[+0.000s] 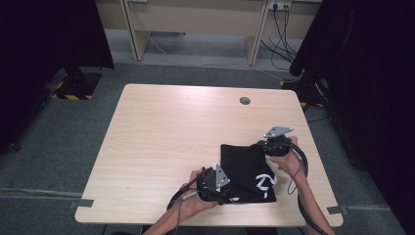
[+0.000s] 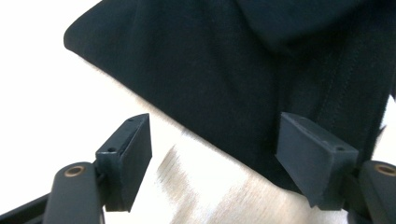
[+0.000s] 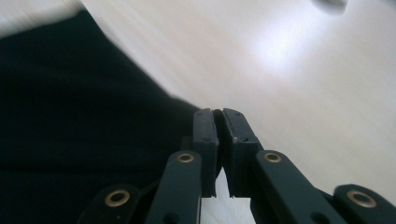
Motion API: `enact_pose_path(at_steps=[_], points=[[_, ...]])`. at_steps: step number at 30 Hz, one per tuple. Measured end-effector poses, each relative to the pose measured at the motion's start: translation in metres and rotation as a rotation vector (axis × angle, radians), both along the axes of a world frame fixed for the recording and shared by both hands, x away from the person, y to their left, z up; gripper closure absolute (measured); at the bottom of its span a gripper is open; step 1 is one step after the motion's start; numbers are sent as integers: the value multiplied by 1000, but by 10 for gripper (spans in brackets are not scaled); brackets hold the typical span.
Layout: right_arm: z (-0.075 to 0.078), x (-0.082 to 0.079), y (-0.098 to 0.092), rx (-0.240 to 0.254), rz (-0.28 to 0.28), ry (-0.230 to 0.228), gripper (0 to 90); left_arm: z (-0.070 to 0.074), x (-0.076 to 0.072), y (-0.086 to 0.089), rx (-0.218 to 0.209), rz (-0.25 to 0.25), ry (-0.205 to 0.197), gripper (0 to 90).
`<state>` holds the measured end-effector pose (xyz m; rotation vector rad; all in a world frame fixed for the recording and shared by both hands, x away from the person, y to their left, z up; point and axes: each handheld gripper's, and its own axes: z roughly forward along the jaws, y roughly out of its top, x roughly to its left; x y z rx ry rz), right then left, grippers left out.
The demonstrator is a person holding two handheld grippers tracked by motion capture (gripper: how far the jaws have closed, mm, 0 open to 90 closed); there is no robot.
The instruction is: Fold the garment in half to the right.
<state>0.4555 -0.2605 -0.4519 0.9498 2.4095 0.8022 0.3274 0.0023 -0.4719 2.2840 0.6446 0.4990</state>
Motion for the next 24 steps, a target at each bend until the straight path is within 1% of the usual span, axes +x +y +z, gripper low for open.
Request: enact_pose_path(at_steps=[1, 2, 3, 4, 5, 6, 7, 8, 9, 10, 11, 13, 14, 16, 18, 19, 20, 21, 22, 23, 24], points=[[-9, 2, -4, 14, -15, 16, 847, -1, -1, 1, -6, -1, -3, 276], [-14, 2, -7, 36, -20, 14, 847, -1, -1, 1, -16, 0, 1, 286], [-16, 3, -11, 78, -24, 9, 847, -1, 0, 2, -22, 4, 10, 287], [-16, 2, -13, 85, -21, 11, 842, -1, 1, 2, -24, 7, 17, 287], [-15, 2, -13, 78, -17, 14, 822, -1, 0, 1, -18, 4, 12, 286], [-14, 2, -12, 69, -19, 11, 785, 0, 0, 0, -3, 0, 6, 285], [-10, 2, -12, 69, -39, 2, 738, 1, 0, -1, 8, -8, 2, 278], [-6, 1, -12, 83, -52, -5, 688, 3, 1, -2, 6, -16, 6, 262], [-2, 0, -13, 107, -62, -20, 640, 6, 3, -1, -27, -5, 15, 226], [4, -2, -12, 131, -72, -32, 594, 9, 5, 0, -67, 5, 24, 219], [11, -6, -12, 142, -78, -42, 554, 11, 7, 1, -88, 14, 29, 204], [25, -16, -8, 153, -74, -69, 492, 12, 12, 2, -100, 33, 30, 176], [29, -19, -5, 155, -64, -70, 471, 11, 13, 2, -103, 43, 40, 165], [34, -30, 3, 151, -23, -58, 439, 7, 13, 1, -100, 37, 60, 148], [32, -42, 12, 144, 22, -31, 425, 4, 12, -1, -104, 30, 71, 141], [30, -46, 13, 140, 32, -18, 424, 2, 11, -3, -106, 32, 70, 137], [27, -50, 14, 131, 35, 2, 424, 1, 9, -4, -95, 29, 64, 131], [23, -53, 14, 107, 32, 17, 424, -2, 8, -6, -79, 19, 53, 132], [20, -57, 13, 79, 26, 22, 424, -4, 6, -6, -83, 13, 49, 133], [17, -62, 11, 59, 16, 28, 426, -5, 7, -6, -89, 18, 58, 133], [16, -66, 7, 52, 9, 33, 429, -6, 8, -5, -81, 28, 55, 134]])
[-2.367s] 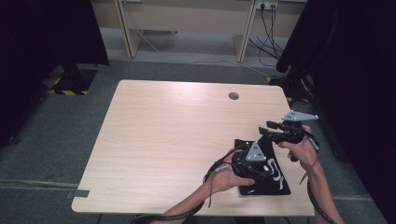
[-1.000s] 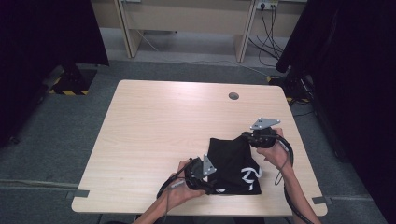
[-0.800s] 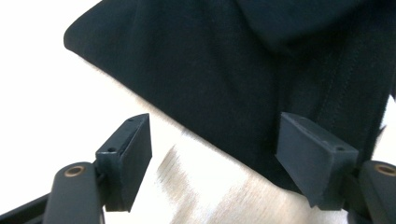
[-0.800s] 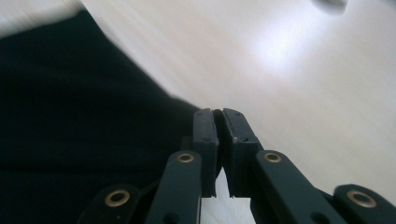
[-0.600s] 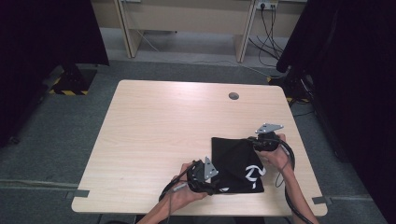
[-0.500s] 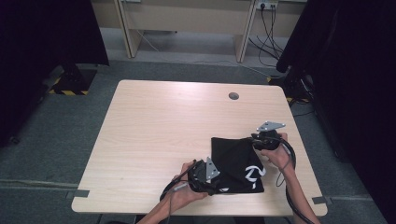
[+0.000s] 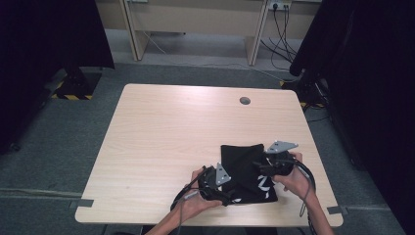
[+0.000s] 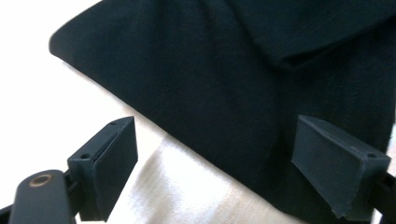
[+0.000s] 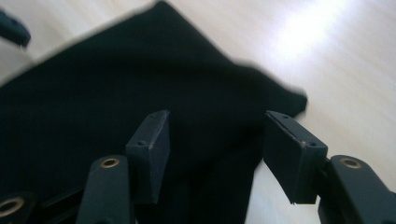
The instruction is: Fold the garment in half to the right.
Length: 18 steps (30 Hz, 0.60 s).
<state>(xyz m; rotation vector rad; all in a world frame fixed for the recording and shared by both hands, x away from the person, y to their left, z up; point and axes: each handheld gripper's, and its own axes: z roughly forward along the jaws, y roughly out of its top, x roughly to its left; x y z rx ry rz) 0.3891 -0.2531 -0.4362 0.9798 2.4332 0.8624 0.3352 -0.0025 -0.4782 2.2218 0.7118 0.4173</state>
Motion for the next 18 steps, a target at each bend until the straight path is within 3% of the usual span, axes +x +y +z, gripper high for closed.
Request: enact_pose_path(at_steps=[5, 9, 10, 14, 18], points=[[-5, -23, -14, -24, -13, 2, 444, -2, 3, 3, -29, 14, 45, 130], [-23, -33, -15, -37, -6, 36, 467, -2, 3, 4, -30, 9, 44, 129], [-25, -34, -16, -11, -14, 29, 469, -2, 4, 4, -30, 8, 46, 126], [-25, -31, -14, 1, -25, 44, 468, -2, 5, 6, -28, 5, 35, 122], [-26, -21, -9, 34, -33, 67, 449, -1, 12, 17, -10, 38, 12, 124]])
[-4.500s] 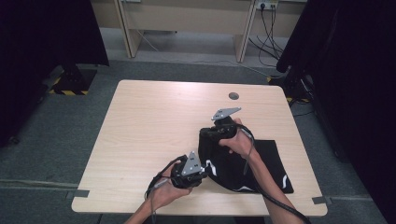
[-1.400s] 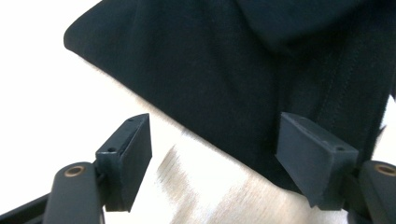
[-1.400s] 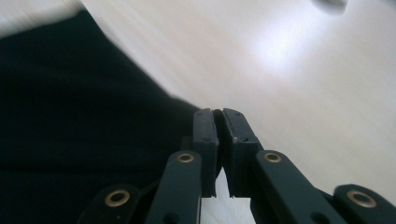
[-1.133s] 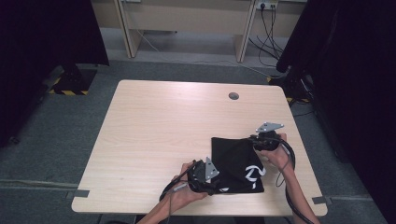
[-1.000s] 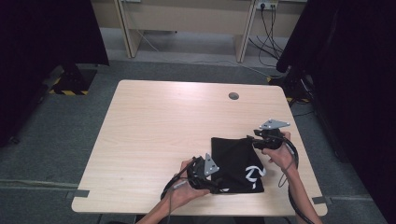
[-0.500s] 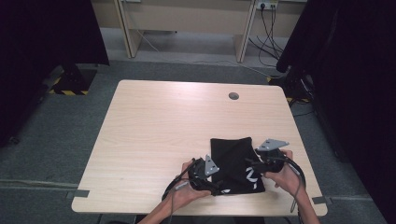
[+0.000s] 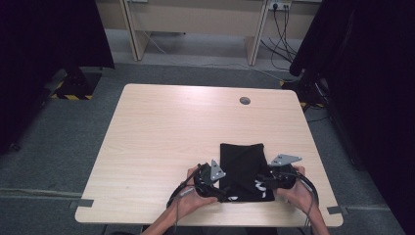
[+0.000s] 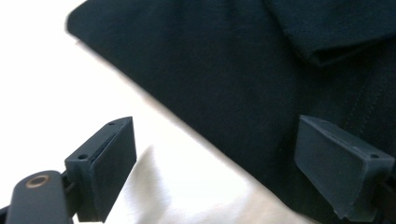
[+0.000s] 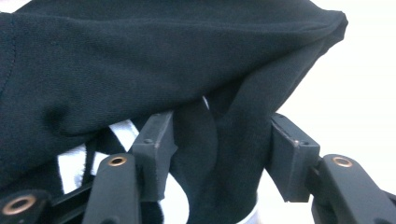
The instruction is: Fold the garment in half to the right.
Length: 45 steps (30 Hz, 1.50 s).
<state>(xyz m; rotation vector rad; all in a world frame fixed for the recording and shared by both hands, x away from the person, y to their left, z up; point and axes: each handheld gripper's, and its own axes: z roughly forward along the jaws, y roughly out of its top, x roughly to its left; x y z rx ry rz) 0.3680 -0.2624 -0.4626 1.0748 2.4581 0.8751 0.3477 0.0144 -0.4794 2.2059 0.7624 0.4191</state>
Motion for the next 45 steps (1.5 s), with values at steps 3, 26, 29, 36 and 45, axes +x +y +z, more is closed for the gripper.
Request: enact_pose_path(at_steps=[3, 26, 29, 36, 45], points=[[-2, 14, 10, 27, -16, 2, 447, -2, 12, 13, -26, 36, 24, 123], [31, 40, 47, 101, 18, -120, 370, 0, 16, 42, -28, 71, 15, 118], [39, 34, 57, 114, 59, -123, 371, 2, 13, 43, -11, 66, -6, 118], [33, 34, 88, 116, 171, -64, 376, -3, 0, 52, -17, 42, 8, 103], [33, 30, 120, 75, 243, -64, 453, -4, 0, 58, -32, 88, 42, 87]])
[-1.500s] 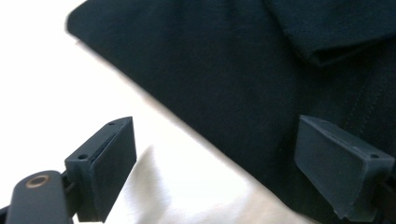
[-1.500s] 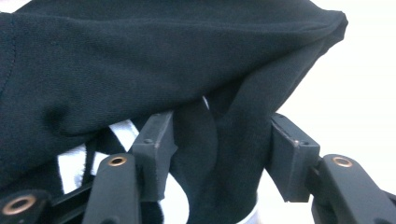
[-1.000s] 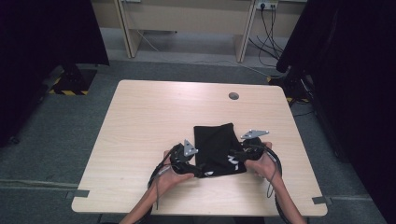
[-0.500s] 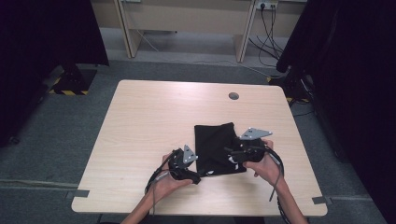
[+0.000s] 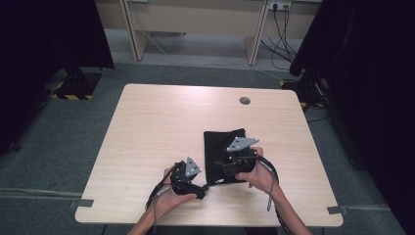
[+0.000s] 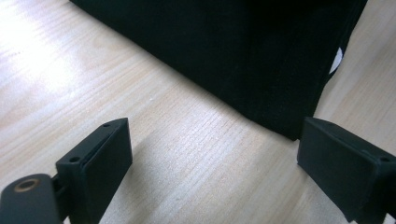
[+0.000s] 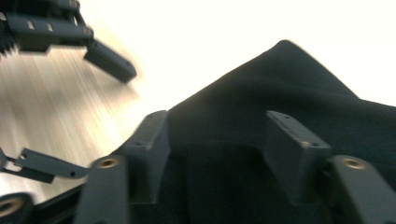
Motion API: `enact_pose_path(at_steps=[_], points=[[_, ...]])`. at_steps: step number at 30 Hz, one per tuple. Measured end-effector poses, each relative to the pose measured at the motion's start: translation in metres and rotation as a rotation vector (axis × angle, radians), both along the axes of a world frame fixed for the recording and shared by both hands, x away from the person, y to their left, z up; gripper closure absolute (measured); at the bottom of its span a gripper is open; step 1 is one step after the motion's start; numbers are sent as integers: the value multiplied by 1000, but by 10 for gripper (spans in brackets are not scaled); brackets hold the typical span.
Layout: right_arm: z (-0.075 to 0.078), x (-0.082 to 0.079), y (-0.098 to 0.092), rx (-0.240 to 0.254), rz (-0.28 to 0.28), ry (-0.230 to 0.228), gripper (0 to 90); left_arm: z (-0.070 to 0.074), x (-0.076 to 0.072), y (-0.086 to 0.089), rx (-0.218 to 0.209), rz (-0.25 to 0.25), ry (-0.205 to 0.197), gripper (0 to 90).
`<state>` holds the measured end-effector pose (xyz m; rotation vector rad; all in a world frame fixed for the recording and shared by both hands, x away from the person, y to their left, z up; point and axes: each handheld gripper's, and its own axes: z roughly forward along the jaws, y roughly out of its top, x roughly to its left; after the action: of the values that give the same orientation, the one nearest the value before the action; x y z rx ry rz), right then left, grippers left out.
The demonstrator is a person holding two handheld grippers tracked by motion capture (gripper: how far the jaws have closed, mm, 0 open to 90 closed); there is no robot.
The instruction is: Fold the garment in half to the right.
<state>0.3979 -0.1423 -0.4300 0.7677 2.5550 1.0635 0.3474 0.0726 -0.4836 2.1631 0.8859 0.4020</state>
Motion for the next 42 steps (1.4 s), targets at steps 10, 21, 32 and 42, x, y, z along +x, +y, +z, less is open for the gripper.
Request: enact_pose_path(at_steps=[10, 21, 32, 42], points=[[9, 2, -28, -16, 18, -47, 784, 0, 2, 1, -4, 13, 20, 69], [19, -35, -113, 45, -243, -114, 444, 0, 2, 1, -5, 16, 20, 68], [5, -13, -80, 49, -162, -89, 389, 0, 2, 1, -5, 15, 20, 68], [-34, 2, -57, 18, -157, 42, 335, -1, -10, 19, -5, -3, 21, 68]])
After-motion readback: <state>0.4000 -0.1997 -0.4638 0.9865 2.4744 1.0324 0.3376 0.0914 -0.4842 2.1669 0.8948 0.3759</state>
